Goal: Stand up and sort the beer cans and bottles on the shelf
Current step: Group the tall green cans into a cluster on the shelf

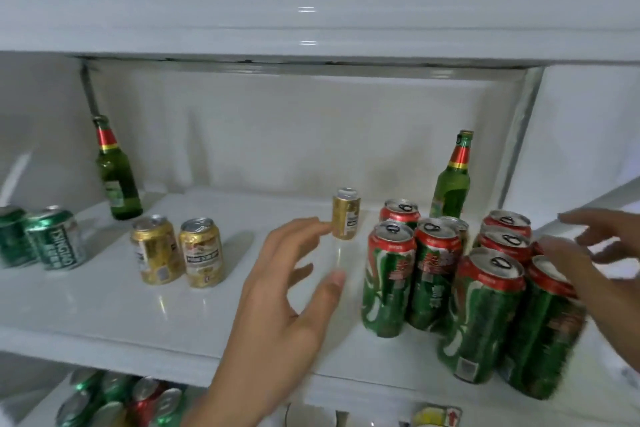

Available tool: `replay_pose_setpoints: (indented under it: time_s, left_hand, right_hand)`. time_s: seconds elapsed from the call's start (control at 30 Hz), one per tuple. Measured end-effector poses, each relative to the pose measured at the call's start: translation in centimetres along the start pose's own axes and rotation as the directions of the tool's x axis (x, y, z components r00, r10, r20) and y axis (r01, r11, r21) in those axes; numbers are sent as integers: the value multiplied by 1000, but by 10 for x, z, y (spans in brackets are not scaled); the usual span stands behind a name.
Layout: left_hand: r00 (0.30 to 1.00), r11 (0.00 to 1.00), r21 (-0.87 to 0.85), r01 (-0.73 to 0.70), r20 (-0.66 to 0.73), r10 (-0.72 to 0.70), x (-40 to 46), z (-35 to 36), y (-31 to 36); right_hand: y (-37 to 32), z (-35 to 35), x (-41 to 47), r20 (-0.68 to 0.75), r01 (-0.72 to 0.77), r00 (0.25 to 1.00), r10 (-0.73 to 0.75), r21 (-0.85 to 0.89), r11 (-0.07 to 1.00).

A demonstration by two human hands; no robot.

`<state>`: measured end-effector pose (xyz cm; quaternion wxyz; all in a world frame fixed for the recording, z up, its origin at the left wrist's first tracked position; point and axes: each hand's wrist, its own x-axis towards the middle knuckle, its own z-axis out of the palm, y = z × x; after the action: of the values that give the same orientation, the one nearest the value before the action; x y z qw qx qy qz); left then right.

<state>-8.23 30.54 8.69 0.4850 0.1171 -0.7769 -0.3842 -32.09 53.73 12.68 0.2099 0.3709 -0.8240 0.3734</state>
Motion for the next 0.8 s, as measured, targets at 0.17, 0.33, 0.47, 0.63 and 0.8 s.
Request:
replay_pose_setpoints:
  time_s: [0.17, 0.33, 0.47, 0.63, 0.8]
  left_hand:
    - [989, 998, 30, 48, 137, -51, 45, -62, -51]
    - [964, 999, 31, 20, 265, -27, 92, -71, -84]
    - [891, 999, 18, 39, 452, -43, 128, -51, -94]
    - [866, 994, 103, -30, 499, -25, 178, -9, -111]
    - [803, 950, 300, -84, 585, -113, 225, 45, -138]
  right_hand:
    - [-59, 17, 36, -91, 97, 990, -104, -71, 993]
    - [-86, 32, 92, 210, 174, 972, -106, -338, 925]
    - [-79, 47, 134, 515, 163, 853, 82, -412, 896]
    - [-55, 81, 177, 657, 146, 696, 290, -525, 839]
    - [-29, 115, 208, 735, 202, 530, 423, -594, 778]
